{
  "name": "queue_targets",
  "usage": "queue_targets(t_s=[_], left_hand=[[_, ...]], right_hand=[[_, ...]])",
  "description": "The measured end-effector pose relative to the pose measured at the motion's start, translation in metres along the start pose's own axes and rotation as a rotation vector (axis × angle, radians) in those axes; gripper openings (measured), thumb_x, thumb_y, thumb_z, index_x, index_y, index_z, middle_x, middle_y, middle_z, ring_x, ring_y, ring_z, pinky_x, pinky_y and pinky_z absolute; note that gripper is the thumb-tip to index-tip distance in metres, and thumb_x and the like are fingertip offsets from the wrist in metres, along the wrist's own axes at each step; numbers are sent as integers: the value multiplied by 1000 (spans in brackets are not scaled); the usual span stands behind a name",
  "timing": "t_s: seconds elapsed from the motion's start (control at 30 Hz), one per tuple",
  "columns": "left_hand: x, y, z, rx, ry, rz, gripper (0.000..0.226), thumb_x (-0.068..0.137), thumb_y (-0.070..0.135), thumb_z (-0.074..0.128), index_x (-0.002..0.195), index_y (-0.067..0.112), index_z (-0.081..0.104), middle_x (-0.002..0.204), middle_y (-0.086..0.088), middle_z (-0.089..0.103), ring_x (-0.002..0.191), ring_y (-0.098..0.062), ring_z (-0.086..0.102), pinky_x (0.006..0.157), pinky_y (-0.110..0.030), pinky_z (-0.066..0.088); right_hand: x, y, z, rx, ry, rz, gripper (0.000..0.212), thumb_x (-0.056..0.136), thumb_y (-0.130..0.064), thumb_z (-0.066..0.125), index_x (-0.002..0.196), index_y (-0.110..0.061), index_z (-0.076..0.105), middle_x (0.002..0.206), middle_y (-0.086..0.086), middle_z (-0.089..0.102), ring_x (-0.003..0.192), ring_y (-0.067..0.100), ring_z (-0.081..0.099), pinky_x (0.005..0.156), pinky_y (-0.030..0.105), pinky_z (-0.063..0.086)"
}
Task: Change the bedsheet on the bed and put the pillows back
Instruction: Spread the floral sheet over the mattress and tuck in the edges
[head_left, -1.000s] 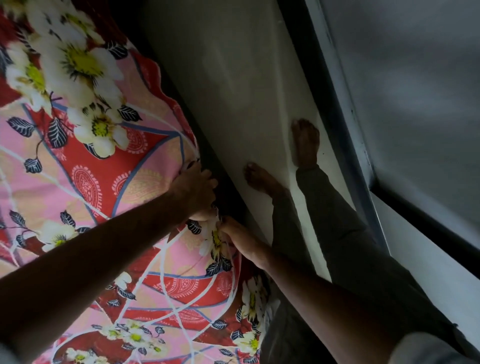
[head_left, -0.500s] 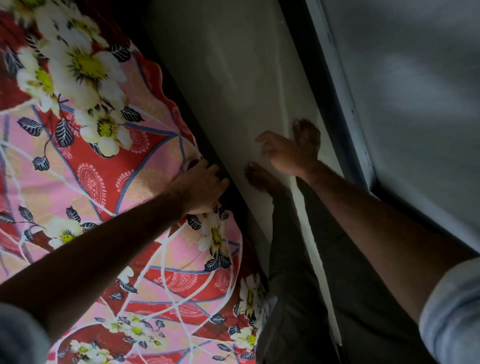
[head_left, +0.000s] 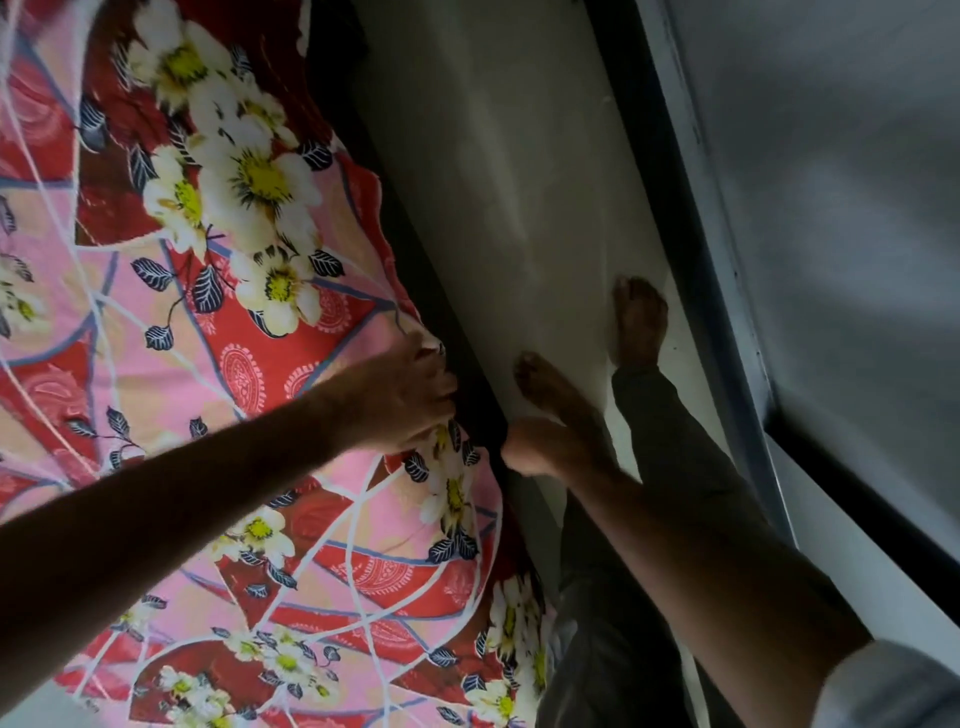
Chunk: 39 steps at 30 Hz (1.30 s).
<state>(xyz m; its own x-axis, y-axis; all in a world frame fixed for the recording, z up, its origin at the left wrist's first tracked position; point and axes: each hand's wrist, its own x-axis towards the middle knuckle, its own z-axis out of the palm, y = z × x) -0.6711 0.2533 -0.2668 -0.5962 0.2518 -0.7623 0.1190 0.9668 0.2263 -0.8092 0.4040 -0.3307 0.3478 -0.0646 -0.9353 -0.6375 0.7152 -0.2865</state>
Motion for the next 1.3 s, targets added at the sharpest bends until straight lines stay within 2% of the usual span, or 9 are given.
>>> queue_targets(t_s=[0.13, 0.23, 0.33, 0.47, 0.73, 0.93, 1.1, 1.2, 1.3], left_hand=[[24, 64, 15, -126, -20, 85, 41, 101, 41, 43, 128, 17, 62, 128, -10, 57, 122, -34, 50, 109, -57, 34], [34, 91, 29, -139, -207, -1, 56, 104, 53, 35, 142, 16, 50, 143, -12, 49, 134, -39, 41, 113, -61, 25], [44, 94, 28, -122, -252, -57, 55, 102, 57, 36, 142, 22, 50, 148, -9, 47, 134, -36, 41, 112, -56, 27], [59, 92, 15, -139, -289, -58, 50, 102, 56, 39, 133, 22, 59, 140, -5, 50, 125, -29, 44, 103, -47, 34], [70, 98, 32, -121, -312, -103, 62, 100, 66, 35, 131, 22, 63, 145, -3, 45, 130, -27, 40, 103, -46, 31], [71, 93, 23, -174, -315, -56, 58, 102, 61, 34, 129, 19, 63, 143, -4, 47, 127, -27, 41, 99, -45, 32], [73, 85, 27, -165, -225, 86, 31, 101, 37, 51, 123, 19, 64, 128, -5, 60, 115, -28, 53, 88, -42, 40], [51, 49, 10, -101, -104, 13, 28, 98, 29, 51, 121, 19, 65, 122, -4, 60, 112, -28, 57, 94, -45, 41], [9, -24, -11, 34, 48, -216, 35, 94, 33, 58, 125, 21, 65, 125, -7, 61, 122, -32, 56, 109, -62, 34]], right_hand=[[-22, 29, 50, 445, -182, -14, 30, 104, -19, 44, 132, -11, 52, 129, 10, 60, 116, 26, 60, 95, 33, 53], [-26, 33, 96, 772, -57, -110, 35, 99, 1, 48, 134, -3, 49, 132, 13, 56, 112, 18, 56, 71, 2, 46], [-13, 39, 126, 919, 60, -206, 39, 96, 4, 51, 131, -11, 52, 135, 16, 53, 105, 9, 59, 69, 5, 48], [-4, 44, 130, 907, 146, -268, 35, 88, -18, 58, 119, -33, 61, 129, 7, 58, 110, 10, 61, 79, 13, 51], [55, 44, 128, 278, 59, -218, 51, 86, -29, 43, 136, -20, 51, 134, 15, 55, 124, 37, 51, 97, 46, 49], [11, 60, 77, 760, -161, -87, 45, 91, -2, 44, 127, -24, 60, 113, 10, 65, 107, 25, 59, 100, 43, 47], [57, 98, 30, 969, 346, -240, 37, 93, -17, 62, 127, -30, 64, 118, -10, 67, 101, 6, 64, 84, 19, 55], [63, 69, -11, 903, 354, -217, 39, 93, -8, 57, 129, -24, 61, 129, 0, 63, 115, 19, 59, 97, 29, 50], [50, 13, -51, 941, 267, -245, 24, 93, -5, 60, 114, -14, 65, 103, 3, 64, 89, 14, 57, 67, 17, 46]])
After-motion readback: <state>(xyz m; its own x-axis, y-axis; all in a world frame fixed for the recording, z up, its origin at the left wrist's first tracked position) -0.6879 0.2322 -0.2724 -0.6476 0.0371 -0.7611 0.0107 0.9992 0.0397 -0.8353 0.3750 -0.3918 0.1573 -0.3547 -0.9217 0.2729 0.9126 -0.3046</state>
